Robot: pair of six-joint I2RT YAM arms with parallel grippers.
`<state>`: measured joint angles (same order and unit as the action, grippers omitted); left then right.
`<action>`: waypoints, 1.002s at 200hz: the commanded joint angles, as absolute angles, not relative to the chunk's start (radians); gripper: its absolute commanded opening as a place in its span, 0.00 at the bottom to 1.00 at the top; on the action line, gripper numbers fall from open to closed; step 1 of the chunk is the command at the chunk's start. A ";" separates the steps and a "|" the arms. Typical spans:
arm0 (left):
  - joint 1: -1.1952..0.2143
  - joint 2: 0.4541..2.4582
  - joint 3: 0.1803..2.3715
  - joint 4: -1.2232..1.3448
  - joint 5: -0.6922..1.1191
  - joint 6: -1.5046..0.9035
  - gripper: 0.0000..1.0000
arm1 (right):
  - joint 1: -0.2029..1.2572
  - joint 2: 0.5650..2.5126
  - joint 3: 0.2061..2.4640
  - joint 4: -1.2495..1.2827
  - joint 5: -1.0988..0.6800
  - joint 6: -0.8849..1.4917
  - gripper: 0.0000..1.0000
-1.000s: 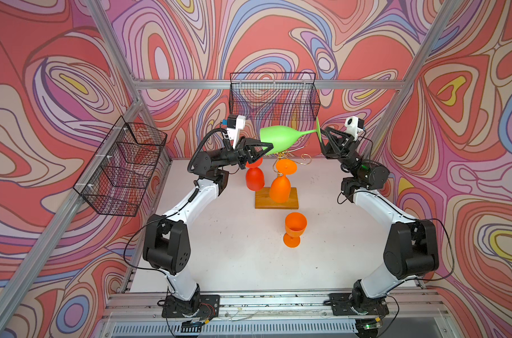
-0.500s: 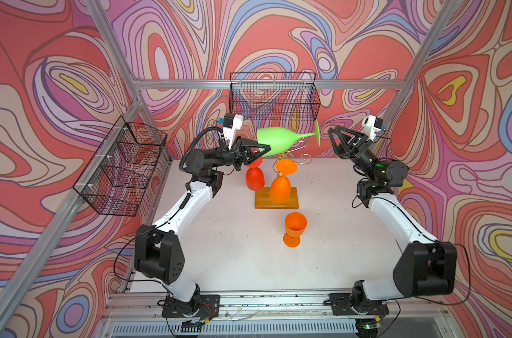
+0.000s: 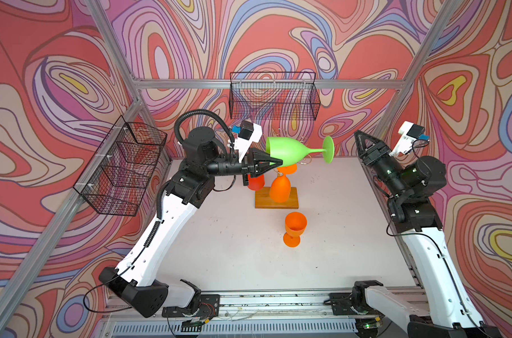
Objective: Take the wine glass off the wine glass rack
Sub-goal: Place the wine glass at the middle-right of the table.
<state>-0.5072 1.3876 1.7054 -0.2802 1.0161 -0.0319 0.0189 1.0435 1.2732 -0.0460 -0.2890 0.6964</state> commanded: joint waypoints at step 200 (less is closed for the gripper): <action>-0.976 1.945 2.382 -1.252 0.357 0.551 0.00 | 0.015 0.992 1.223 -0.372 0.287 0.566 0.55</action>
